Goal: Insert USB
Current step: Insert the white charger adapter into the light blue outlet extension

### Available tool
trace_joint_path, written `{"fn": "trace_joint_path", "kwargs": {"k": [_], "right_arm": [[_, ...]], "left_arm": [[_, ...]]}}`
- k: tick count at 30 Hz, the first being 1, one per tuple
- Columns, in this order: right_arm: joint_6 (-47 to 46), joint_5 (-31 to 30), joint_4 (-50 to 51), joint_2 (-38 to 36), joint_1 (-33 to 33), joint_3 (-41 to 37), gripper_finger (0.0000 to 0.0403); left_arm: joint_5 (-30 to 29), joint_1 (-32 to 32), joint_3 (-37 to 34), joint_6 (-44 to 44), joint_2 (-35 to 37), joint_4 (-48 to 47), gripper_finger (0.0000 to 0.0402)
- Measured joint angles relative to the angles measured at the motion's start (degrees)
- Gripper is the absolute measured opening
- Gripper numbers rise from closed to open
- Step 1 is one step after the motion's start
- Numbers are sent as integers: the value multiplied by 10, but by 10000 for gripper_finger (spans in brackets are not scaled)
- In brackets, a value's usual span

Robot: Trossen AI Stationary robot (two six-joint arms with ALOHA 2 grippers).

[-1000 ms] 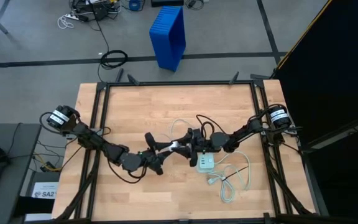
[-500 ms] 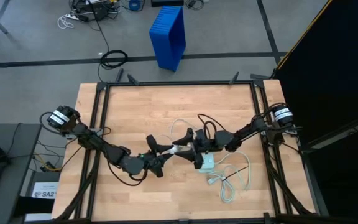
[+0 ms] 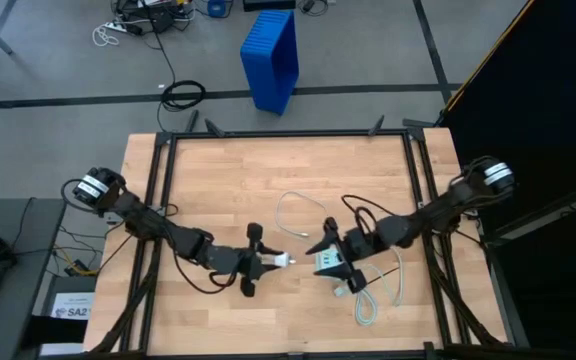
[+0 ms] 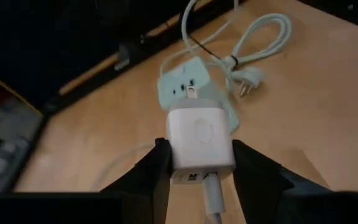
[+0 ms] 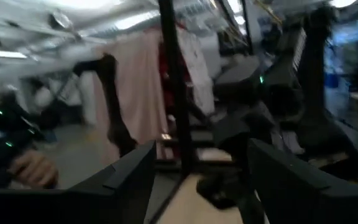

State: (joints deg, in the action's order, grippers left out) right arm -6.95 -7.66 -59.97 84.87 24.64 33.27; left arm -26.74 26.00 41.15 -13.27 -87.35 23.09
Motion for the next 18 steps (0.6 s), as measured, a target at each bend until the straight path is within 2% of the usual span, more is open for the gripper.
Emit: {"fn": "trace_joint_path", "kwargs": {"k": [4, 8, 12, 18], "right_arm": [[22, -111, 125, -33, 45, 0, 208], [41, -167, 203, -34, 82, 0, 203], [39, -176, 263, -22, 111, -1, 203], [-8, -171, 274, 4, 141, -1, 217]], "left_arm": [[23, -14, 11, 72, 0, -45, 123], [63, -27, 15, 110, -2, -51, 123], [82, -34, 15, 118, -10, -41, 123], [99, -43, 15, 118, -23, -31, 123]]}}
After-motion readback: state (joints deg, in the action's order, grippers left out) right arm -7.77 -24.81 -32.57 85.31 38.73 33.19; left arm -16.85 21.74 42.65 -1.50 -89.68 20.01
